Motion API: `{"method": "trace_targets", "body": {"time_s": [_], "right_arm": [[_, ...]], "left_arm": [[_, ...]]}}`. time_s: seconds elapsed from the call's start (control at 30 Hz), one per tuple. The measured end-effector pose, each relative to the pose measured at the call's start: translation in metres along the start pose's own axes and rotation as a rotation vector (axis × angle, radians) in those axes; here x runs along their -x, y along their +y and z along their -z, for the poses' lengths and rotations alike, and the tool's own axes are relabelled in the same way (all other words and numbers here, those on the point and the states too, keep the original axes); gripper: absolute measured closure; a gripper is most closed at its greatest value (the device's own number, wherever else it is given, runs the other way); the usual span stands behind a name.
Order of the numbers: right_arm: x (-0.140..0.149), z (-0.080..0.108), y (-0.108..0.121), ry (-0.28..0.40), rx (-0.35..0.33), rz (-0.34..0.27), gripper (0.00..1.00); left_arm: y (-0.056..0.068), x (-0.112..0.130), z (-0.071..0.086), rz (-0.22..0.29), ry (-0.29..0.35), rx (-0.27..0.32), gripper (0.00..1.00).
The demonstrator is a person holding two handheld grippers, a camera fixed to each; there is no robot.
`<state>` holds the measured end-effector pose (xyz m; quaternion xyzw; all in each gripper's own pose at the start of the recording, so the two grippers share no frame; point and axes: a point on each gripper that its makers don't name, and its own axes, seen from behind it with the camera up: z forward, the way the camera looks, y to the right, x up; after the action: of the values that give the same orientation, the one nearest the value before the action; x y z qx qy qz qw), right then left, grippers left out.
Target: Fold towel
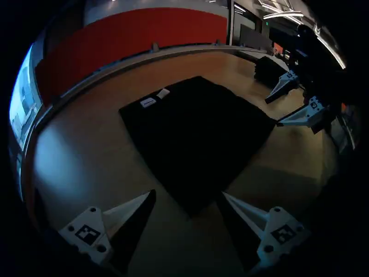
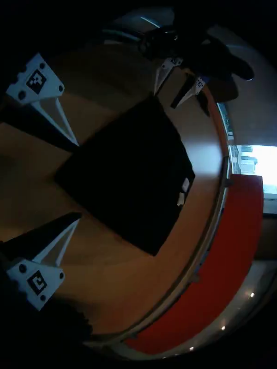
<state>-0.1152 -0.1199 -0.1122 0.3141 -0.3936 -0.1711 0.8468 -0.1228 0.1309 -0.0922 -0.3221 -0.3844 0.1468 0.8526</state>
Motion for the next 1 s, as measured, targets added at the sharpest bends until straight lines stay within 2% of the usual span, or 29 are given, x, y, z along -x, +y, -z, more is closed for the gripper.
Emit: {"method": "trace_targets", "body": {"time_s": [0.1, 0.33, 0.6, 1.0], "right_arm": [[0.005, -0.002, -0.002, -0.017, -0.016, -0.008, 0.0], [0.009, -0.004, -0.003, -0.033, -0.031, -0.016, 0.0], [0.015, -0.006, -0.007, -0.053, -0.056, -0.017, 0.12], [0.019, -0.01, -0.006, -0.066, -0.071, 0.007, 0.27]], "left_arm": [[0.003, 0.006, -0.004, 0.003, -0.028, 0.012, 0.06], [0.007, 0.008, -0.009, 0.002, -0.046, 0.029, 0.06], [0.008, 0.012, -0.012, -0.025, -0.07, 0.026, 0.09], [0.01, 0.013, -0.011, -0.03, -0.094, 0.029, 0.18]]}}
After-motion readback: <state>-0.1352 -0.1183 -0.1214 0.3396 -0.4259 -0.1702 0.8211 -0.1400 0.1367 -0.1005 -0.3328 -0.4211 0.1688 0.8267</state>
